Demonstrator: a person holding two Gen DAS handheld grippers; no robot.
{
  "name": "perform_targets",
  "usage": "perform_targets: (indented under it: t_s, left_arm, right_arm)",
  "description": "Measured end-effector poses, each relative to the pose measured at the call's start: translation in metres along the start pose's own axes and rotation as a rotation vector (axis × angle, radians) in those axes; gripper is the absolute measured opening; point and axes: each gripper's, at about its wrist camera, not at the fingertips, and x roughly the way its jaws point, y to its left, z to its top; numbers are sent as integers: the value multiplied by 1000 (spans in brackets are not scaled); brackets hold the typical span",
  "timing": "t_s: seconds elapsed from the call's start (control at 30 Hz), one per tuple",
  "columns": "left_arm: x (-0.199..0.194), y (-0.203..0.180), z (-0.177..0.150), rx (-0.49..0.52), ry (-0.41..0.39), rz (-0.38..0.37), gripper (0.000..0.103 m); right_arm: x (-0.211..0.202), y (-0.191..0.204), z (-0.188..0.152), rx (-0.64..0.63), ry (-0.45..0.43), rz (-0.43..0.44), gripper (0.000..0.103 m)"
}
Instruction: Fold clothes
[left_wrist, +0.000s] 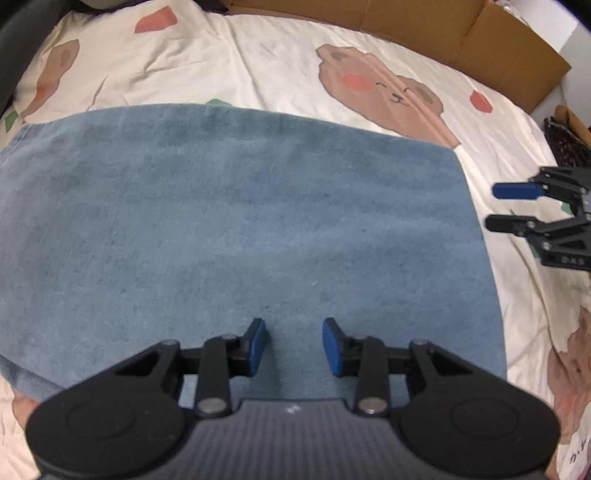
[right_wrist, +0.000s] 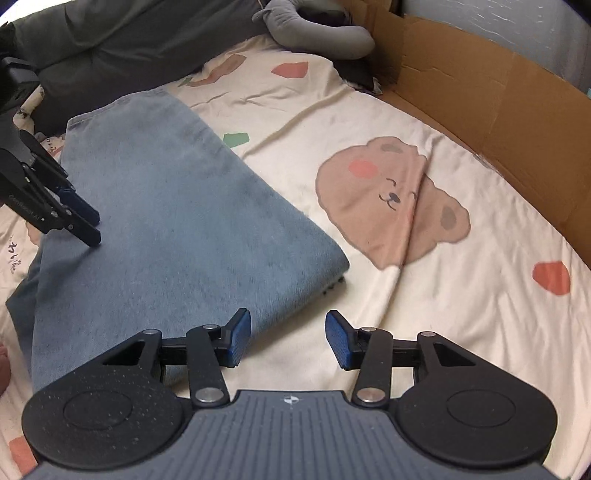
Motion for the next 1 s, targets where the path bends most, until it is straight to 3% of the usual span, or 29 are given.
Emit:
perform_targets:
  t_s: [0.1,0.17,0.43,0.77,1.0]
  left_arm:
    - [-2,-2,8,4,-25,-6,36]
    - [-3,-3,14,-1,-46,-15,36]
    - [6,0,29,-11,-72,-19,36]
    - [20,-1,28,-4,-26,20,36]
    - [14,-8,16,-3,-20,13,36]
  right_arm:
    - [10,-1,10,-1,-18,-2,50]
    - [14,0,17,-9,-29,7,41]
    - [40,3,21,-100,-3,11,35]
    - [48,8,17,-134,26,-2,36]
    - [28,15,9,-86,25,0,36]
